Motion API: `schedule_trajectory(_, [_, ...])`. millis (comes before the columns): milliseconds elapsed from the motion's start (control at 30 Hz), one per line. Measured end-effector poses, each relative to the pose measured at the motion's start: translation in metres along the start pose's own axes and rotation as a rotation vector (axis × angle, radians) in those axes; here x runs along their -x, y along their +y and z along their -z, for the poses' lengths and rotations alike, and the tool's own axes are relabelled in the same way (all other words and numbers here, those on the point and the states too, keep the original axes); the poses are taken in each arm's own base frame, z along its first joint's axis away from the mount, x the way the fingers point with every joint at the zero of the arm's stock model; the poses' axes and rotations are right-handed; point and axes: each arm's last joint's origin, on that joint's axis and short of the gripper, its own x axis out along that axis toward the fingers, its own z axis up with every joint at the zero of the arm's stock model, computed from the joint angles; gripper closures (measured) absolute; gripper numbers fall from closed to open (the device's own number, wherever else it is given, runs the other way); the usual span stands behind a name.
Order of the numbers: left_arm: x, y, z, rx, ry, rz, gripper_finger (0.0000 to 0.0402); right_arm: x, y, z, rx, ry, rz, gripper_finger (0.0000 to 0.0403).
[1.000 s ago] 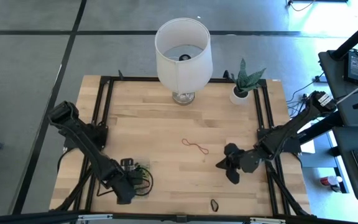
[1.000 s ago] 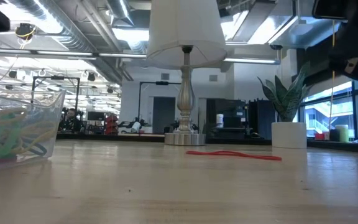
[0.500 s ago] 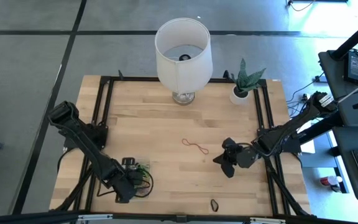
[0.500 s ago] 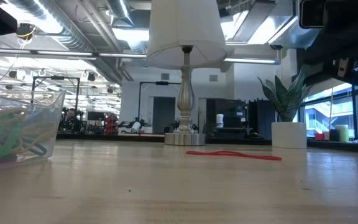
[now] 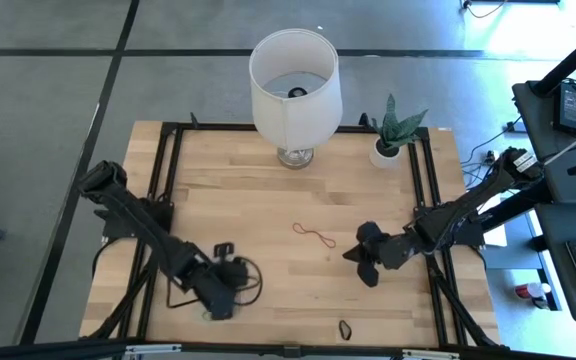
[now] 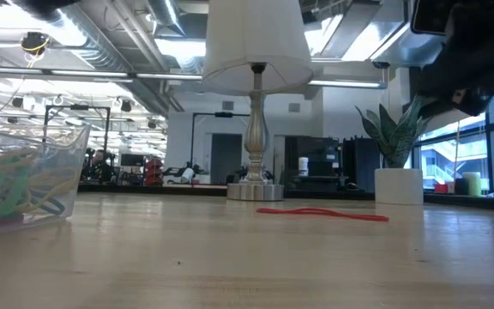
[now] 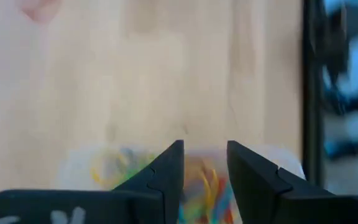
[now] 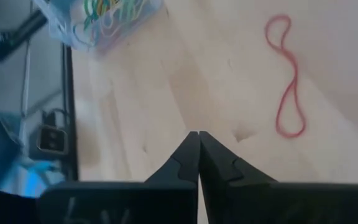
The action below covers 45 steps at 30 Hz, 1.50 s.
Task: Pick and place rubber bands into bin
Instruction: Put the red rubber band into the transparent bin
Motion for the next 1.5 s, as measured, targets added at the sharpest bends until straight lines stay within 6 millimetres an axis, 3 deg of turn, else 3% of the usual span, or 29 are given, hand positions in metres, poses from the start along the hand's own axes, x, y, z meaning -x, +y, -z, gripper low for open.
schedule_trajectory(133, [0.001,0.014,-0.028,0.087,-0.138,-0.056,0.0296,-0.001,-0.002,-0.003,0.118,-0.006,0.009,0.0397])
schedule_trajectory(333, [-0.008,0.042,-0.069,0.25,-0.326,0.004,0.0329,-0.004,-0.007,-0.009,0.316,-0.02,0.037,0.0397])
schedule_trajectory(500, [-0.018,0.063,-0.094,0.145,-0.473,0.086,0.0388,-0.006,-0.011,-0.014,0.341,-0.03,0.056,0.0397])
schedule_trajectory(600, [-0.023,0.072,-0.096,0.011,-0.477,0.108,0.0398,-0.006,-0.011,-0.014,0.341,-0.03,0.055,0.0397])
schedule_trajectory(767, [-0.024,0.094,-0.079,-0.087,-0.339,0.039,0.0401,-0.006,-0.006,-0.017,0.287,-0.032,0.05,0.0397])
schedule_trajectory(900, [-0.017,0.113,-0.06,-0.116,-0.399,0.076,0.04,-0.016,0.005,-0.024,0.29,-0.021,0.069,0.0397])
schedule_trajectory(1033, [-0.007,0.134,-0.029,-0.092,-0.496,0.09,0.04,-0.039,0.012,-0.033,0.268,0.027,0.153,0.0397])
schedule_trajectory(1233, [0.013,0.155,0.019,-0.108,-0.594,0.123,0.0401,-0.08,0.006,-0.049,0.132,0.165,0.402,0.0392])
schedule_trajectory(1500, [0.039,0.168,0.05,-0.119,-0.726,0.13,0.04,-0.129,-0.009,-0.072,0.005,0.242,0.544,0.031])
